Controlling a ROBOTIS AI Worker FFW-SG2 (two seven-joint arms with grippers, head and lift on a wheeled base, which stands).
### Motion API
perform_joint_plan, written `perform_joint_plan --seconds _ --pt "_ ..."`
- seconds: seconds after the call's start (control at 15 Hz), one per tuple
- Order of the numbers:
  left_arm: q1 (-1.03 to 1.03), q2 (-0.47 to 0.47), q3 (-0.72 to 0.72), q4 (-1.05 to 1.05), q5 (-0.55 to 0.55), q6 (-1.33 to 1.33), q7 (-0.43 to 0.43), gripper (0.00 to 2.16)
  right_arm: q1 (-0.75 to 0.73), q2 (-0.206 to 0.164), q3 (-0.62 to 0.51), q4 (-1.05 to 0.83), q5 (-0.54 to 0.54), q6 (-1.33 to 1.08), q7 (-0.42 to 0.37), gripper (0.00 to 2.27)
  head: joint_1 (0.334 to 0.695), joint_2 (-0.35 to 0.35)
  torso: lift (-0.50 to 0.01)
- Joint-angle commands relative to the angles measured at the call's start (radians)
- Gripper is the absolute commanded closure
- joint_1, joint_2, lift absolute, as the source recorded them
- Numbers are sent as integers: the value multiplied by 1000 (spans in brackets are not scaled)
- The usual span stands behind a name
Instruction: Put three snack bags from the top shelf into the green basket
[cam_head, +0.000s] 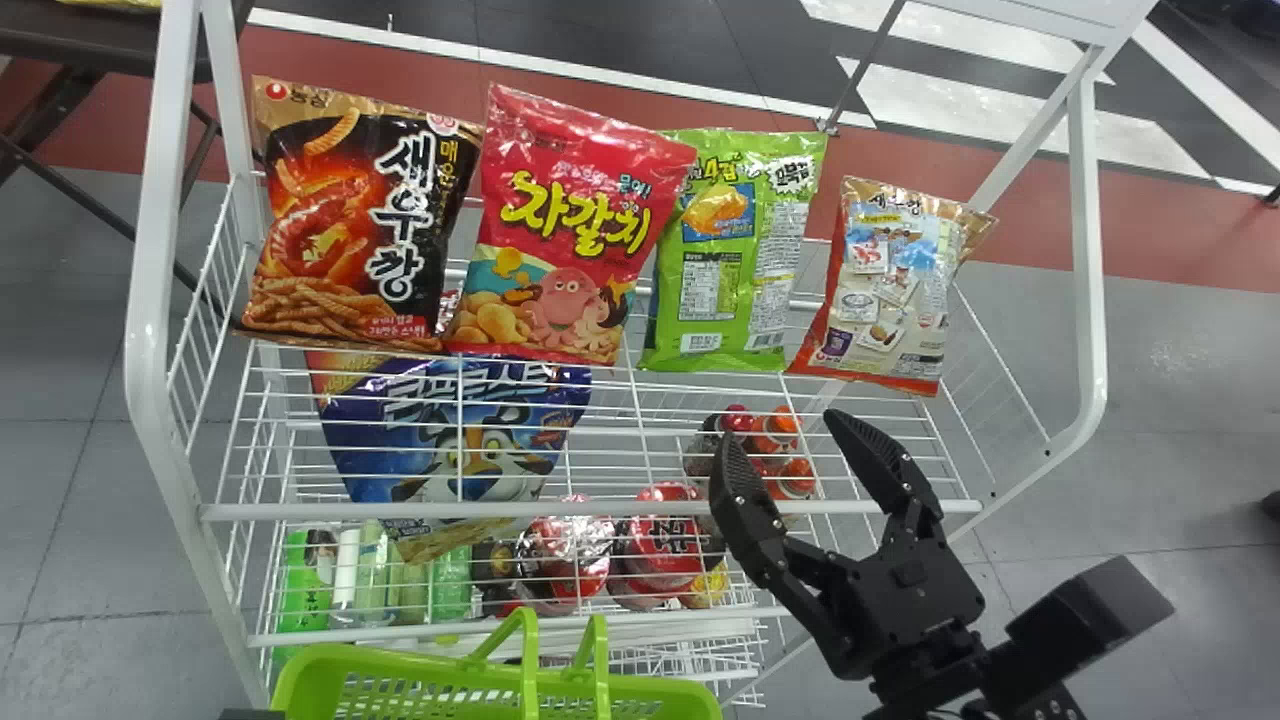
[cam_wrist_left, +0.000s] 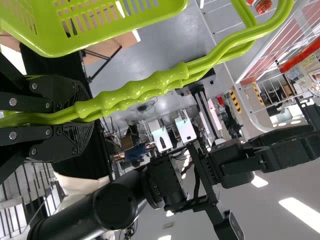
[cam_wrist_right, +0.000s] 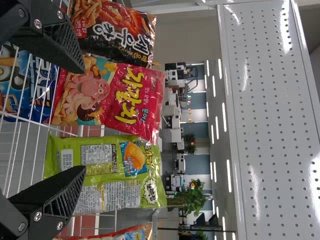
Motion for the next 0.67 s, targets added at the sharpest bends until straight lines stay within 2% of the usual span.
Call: perform_joint_plan --seconds 0.0,0.6 --pt "0 -2 0 0 0 0 0 1598 -2 0 1 0 -2 0 0 144 695 -350 -47" --pt "0 -2 -3 2 -2 -9 1 1598 -21 -3 13 21 -2 0 0 144 695 -350 -47"
